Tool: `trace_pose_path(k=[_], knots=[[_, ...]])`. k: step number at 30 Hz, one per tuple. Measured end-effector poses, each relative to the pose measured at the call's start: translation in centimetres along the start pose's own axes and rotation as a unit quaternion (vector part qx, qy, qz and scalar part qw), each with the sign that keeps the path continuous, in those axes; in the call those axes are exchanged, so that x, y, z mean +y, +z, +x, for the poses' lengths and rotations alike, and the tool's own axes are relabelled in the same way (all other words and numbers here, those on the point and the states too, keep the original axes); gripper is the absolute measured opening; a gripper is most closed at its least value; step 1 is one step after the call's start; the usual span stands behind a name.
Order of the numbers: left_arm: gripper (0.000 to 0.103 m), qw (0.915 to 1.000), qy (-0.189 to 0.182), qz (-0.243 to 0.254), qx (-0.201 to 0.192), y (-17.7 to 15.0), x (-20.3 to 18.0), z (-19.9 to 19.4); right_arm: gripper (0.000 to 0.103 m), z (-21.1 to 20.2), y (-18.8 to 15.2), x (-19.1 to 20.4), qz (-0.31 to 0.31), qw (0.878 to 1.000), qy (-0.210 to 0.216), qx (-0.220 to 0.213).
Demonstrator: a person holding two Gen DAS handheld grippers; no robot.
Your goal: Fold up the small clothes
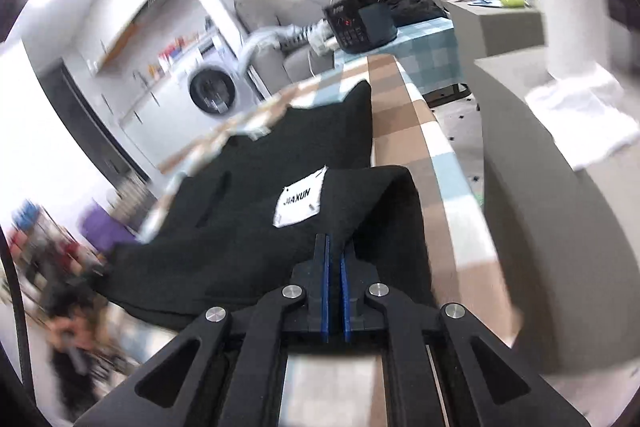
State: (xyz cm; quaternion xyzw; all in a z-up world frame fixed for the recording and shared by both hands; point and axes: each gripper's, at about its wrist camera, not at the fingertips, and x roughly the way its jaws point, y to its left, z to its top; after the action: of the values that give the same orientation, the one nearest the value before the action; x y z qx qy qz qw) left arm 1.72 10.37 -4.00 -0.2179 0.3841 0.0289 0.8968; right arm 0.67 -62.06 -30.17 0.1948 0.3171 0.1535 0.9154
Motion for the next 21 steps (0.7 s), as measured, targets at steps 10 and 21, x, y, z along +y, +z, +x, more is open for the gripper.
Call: trace_pose_path(k=[10, 21], knots=[[0.007, 0.9995, -0.015, -0.007, -0.027, 3.1, -0.5, 0.0, 0.005, 0.1, 2.4, 0.4, 0.020, 0.999, 0.005, -0.035], [0.007, 0.9989, 0.002, -0.021, -0.041, 12.2, -1.0, 5.5, 0.008, 9.0, 11.7, 0.4, 0.046, 0.998, -0.041, -0.025]])
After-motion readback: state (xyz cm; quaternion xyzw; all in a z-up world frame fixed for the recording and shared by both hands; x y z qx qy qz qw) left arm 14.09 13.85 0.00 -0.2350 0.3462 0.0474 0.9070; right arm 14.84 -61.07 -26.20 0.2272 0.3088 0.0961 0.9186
